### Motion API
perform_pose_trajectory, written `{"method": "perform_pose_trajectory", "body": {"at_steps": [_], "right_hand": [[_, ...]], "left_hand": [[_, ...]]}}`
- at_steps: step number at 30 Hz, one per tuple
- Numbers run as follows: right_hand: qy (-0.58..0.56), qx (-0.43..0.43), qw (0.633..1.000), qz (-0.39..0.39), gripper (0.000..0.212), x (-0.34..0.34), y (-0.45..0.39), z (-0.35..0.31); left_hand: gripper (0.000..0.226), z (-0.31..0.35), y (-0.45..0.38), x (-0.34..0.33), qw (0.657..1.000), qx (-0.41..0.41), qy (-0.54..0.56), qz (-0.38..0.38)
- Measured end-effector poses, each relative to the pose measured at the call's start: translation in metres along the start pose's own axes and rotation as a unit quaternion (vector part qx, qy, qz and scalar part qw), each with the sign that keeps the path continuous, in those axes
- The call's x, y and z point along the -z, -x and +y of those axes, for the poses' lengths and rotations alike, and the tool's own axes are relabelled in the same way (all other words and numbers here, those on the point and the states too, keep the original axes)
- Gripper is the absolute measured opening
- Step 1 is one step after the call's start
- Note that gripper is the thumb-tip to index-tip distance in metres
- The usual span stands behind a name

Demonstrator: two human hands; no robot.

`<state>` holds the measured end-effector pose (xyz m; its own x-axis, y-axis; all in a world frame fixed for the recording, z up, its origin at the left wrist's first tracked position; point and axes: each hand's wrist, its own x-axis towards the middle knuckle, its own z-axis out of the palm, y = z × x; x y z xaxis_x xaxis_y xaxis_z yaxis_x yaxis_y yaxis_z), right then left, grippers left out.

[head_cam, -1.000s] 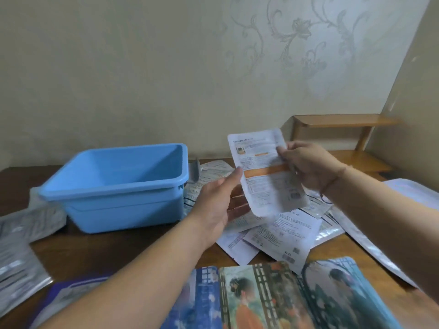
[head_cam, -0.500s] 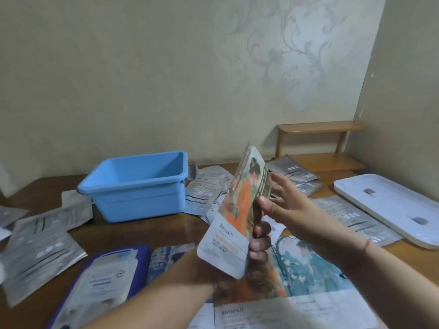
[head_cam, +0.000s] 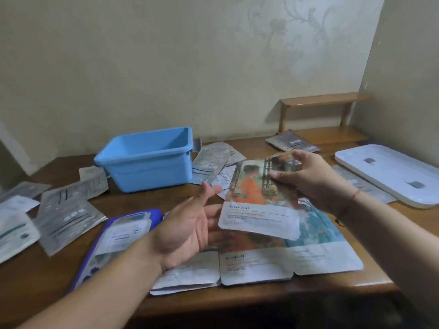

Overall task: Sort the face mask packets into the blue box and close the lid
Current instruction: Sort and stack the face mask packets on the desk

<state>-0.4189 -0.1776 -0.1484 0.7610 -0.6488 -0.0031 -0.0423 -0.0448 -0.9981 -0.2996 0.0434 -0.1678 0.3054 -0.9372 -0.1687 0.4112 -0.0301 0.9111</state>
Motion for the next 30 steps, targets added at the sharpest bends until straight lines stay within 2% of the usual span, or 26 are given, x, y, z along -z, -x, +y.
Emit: {"method": "perform_pose_trajectory", "body": {"at_steps": [1,3,4,7,10,13,17,19,22,23,25,27,30], "right_hand": [[0.042,0.001,0.999,0.004,0.044,-0.005,-0.002,0.007],[0.122,0.001,0.993,-0.005,0.044,-0.013,-0.004,0.020],[0.167,0.003,0.986,-0.011,0.044,-0.016,-0.005,0.028],[0.317,0.050,0.947,-0.020,0.050,-0.021,-0.008,0.045],[0.386,0.084,0.919,-0.014,0.060,-0.025,-0.007,0.054],[0.391,0.112,0.913,-0.016,0.063,-0.027,-0.003,0.059],[0.404,0.148,0.903,-0.010,0.067,-0.029,0.001,0.064],[0.445,0.169,0.879,0.012,0.067,-0.028,0.002,0.064],[0.504,0.237,0.829,0.057,0.057,-0.028,0.006,0.063],[0.520,0.270,0.810,0.042,0.055,-0.029,0.008,0.063],[0.552,0.298,0.777,-0.042,0.063,-0.031,0.010,0.062],[0.589,0.276,0.747,-0.138,0.072,-0.033,0.012,0.064],[0.639,0.245,0.700,-0.202,0.068,-0.025,0.007,0.078]], "left_hand": [[0.073,0.000,0.004,0.003,0.997,-0.026,-0.055,0.048],[0.068,-0.012,0.009,0.006,0.957,-0.062,-0.252,0.130],[0.061,-0.017,0.013,0.007,0.925,-0.078,-0.338,0.157],[0.032,-0.031,0.024,0.005,0.814,-0.114,-0.546,0.163],[0.030,-0.044,0.025,0.002,0.737,-0.126,-0.644,0.160],[0.037,-0.047,0.025,-0.002,0.691,-0.085,-0.699,0.166],[0.044,-0.042,0.030,-0.013,0.591,-0.072,-0.790,0.146],[0.046,-0.043,0.031,-0.020,0.565,-0.095,-0.809,0.132],[0.049,-0.049,0.028,-0.025,0.552,-0.156,-0.813,0.097],[0.050,-0.053,0.025,-0.023,0.549,-0.164,-0.815,0.083],[0.051,-0.060,0.019,-0.019,0.542,-0.145,-0.825,0.061],[0.052,-0.061,0.017,-0.018,0.547,-0.106,-0.830,0.031],[0.056,-0.063,0.017,-0.019,0.528,-0.041,-0.848,0.009]]}}
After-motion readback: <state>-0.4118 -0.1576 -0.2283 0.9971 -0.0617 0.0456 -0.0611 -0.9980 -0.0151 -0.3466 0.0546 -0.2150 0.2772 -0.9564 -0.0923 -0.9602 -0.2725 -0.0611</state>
